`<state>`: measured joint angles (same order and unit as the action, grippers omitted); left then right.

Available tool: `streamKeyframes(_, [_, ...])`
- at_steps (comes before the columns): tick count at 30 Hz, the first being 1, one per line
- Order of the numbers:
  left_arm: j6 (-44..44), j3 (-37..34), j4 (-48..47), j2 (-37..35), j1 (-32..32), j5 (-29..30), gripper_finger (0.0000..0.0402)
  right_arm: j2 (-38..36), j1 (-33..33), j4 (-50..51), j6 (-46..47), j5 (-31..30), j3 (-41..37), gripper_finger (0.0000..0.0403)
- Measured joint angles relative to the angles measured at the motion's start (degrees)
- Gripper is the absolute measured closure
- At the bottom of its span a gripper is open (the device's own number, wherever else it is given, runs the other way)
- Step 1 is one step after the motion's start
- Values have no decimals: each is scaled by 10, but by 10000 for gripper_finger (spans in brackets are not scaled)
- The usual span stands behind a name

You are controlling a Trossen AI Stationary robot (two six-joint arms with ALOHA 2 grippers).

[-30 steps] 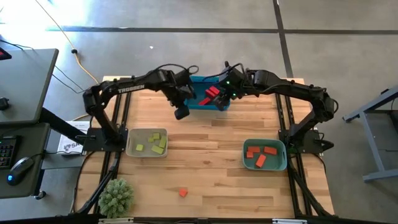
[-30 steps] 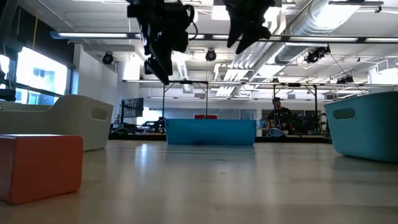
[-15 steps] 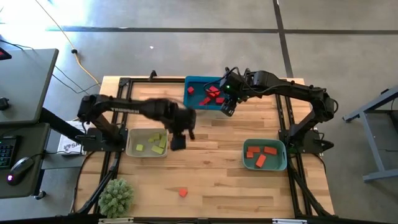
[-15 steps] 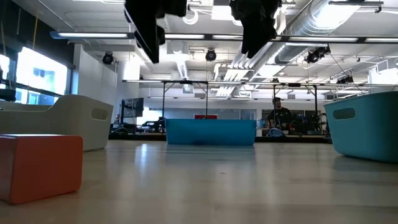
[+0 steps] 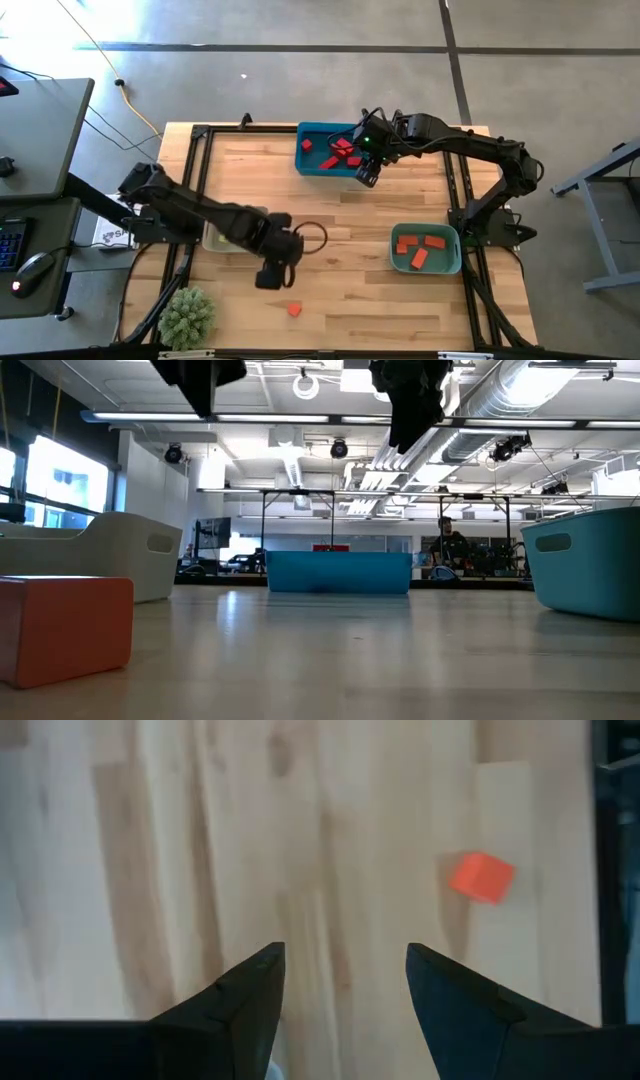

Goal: Sort & place blocks by color
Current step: Put the orange block into the green bin

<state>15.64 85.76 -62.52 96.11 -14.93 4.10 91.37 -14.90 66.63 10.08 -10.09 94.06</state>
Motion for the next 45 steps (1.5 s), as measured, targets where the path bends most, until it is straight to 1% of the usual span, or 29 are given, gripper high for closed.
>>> streamKeyframes(4, [-7, 0, 29, 0, -30, 0, 202, 0, 0, 0, 2, 2, 0, 196])
streamKeyframes(8, [-20, 0, 57, 6, -47, 0, 202, 0, 0, -11, 2, 2, 0, 196])
streamKeyframes(11, [-55, 0, 65, 20, -56, -2, 202, 0, 0, -20, 6, 0, 0, 196])
streamKeyframes(17, [-93, 0, 73, 54, -73, -26, 202, 1, 1, -22, 49, 0, 0, 196])
streamKeyframes(21, [-115, 0, 77, 76, -90, -26, 202, 1, 1, -22, 77, 3, 0, 196])
streamKeyframes(31, [-161, 0, 142, 125, -111, -23, 202, 1, 1, -22, 108, 5, 0, 196])
streamKeyframes(45, [-158, 0, 167, 186, -121, -23, 202, 1, 22, -23, 109, 6, 0, 196])
